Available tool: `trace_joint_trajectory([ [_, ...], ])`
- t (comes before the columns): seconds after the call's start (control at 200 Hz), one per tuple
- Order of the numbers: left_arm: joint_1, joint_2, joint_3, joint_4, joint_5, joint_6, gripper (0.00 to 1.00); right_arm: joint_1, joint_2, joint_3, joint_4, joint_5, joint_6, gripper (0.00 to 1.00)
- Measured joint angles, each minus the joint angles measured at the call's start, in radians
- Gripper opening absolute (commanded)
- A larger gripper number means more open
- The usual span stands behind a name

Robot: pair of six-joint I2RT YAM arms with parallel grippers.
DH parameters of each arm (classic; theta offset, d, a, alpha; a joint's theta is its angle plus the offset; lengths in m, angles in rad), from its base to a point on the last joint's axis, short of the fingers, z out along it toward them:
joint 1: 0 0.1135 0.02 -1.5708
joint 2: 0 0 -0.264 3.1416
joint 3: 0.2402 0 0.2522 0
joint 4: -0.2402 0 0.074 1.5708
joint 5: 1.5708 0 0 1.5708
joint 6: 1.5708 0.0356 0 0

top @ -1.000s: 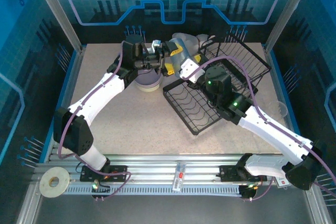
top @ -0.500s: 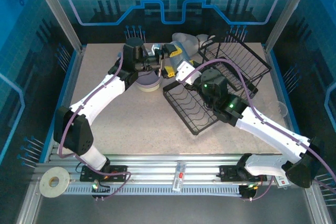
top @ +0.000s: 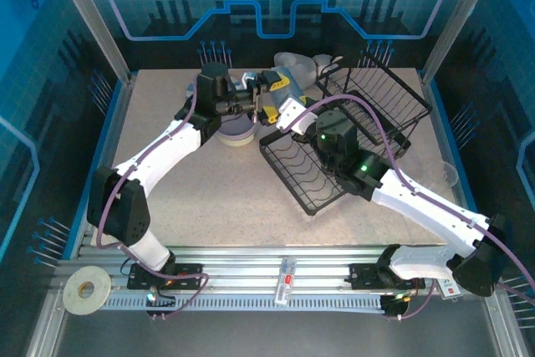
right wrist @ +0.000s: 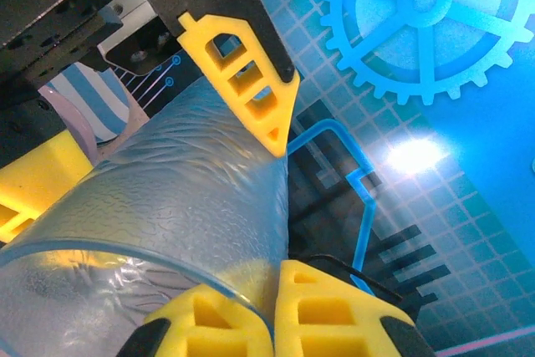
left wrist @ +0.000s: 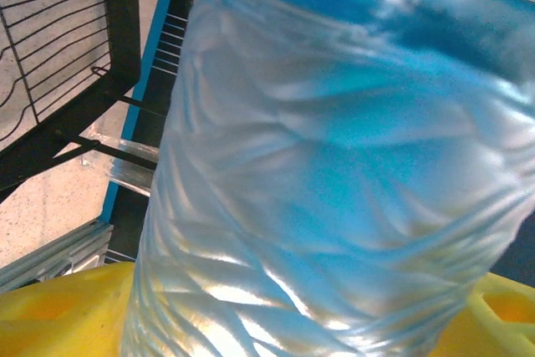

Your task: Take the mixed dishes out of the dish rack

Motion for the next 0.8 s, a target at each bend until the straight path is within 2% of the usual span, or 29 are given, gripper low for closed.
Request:
trace_joint_trajectory([
  [0.01, 0.000, 0.001, 0.000, 0.006, 0.002, 0.001, 0.95, 0.000, 0.000, 0.000, 0.000, 0.002, 0.000, 0.00],
  [0.03, 0.001, 0.004, 0.000, 0.013, 0.005, -0.002, 0.99, 0.000, 0.001, 0.002, 0.000, 0.004, 0.000, 0.00],
  [0.22, 0.003, 0.015, -0.001, 0.136, 0.014, -0.012, 0.99, -0.003, 0.006, 0.014, 0.026, 0.013, 0.047, 0.00],
  [0.505, 0.003, 0.016, 0.000, 0.209, 0.016, -0.012, 0.99, -0.016, 0.015, 0.055, 0.022, 0.021, 0.092, 0.00],
  [0.801, 0.002, 0.001, 0.127, 0.034, 0.022, 0.253, 0.99, -0.062, 0.027, 0.175, -0.090, 0.135, 0.165, 0.00],
])
